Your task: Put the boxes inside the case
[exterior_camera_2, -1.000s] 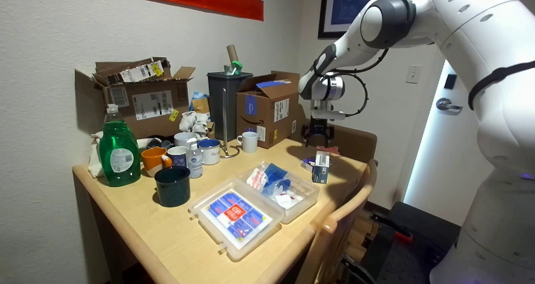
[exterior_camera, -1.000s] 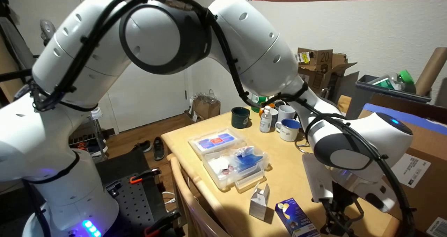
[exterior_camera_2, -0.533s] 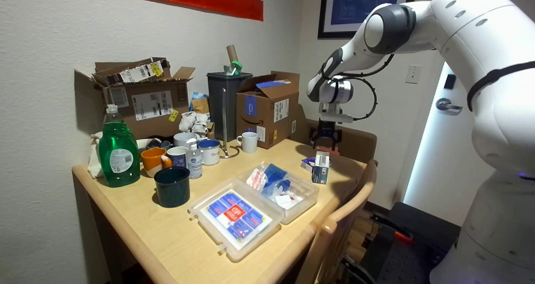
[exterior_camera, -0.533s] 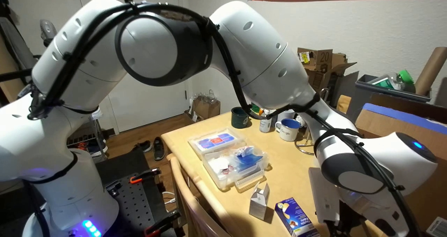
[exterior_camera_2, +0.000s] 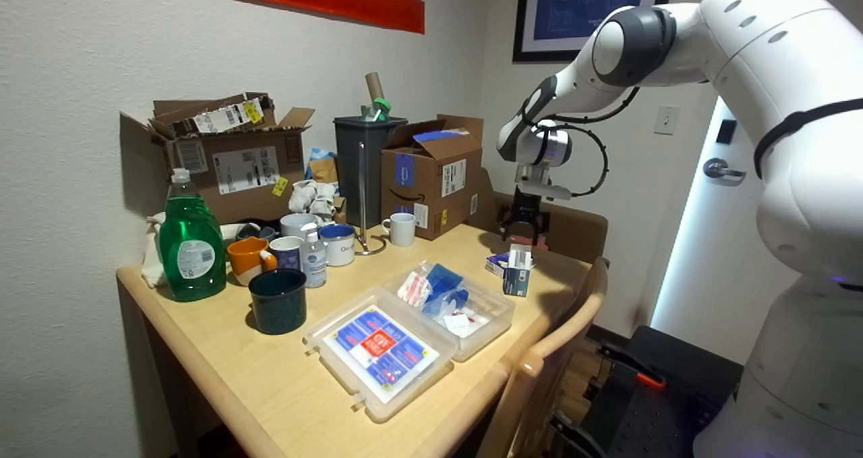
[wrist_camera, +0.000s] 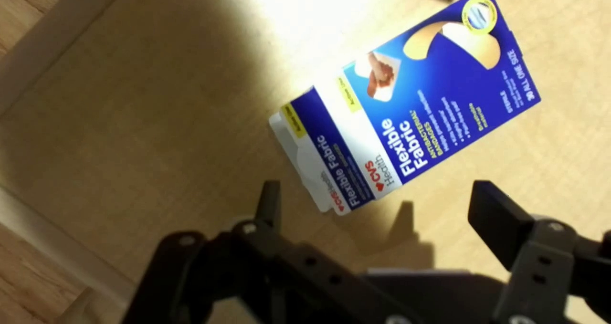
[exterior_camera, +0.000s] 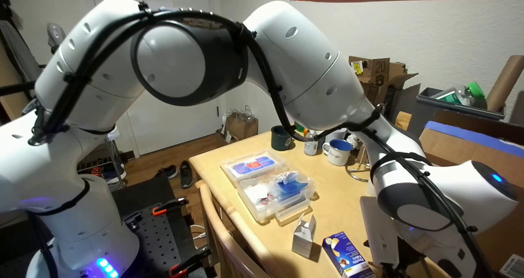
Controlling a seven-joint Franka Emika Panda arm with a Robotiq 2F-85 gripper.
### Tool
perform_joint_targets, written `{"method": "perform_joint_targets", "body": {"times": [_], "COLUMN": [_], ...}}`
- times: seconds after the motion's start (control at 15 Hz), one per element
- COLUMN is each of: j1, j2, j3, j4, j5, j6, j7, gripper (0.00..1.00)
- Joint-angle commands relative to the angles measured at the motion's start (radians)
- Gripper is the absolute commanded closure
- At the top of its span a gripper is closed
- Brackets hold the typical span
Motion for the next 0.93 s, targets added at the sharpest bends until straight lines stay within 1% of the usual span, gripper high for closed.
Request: {"method": "perform_joint_targets", "body": {"times": [0.0,0.4,0.6,0.87], "j1": [-0.024,-0.059,-0.083,-0.118], "j2": [-0.007,-0.005,-0.001,0.006], "j3": [0.029,0.066,0.079,0.079], "j4": [-0.007,-0.005,-0.001,0.007], "j5": [0.006,0.006,-0.002,0.004], "j6": [0.016,-0.018,-0.067,-0.137], "j7": [-0.134,-0.307,-0.379,-0.424], "gripper": [0.0,0.0,0.0,0.0]}}
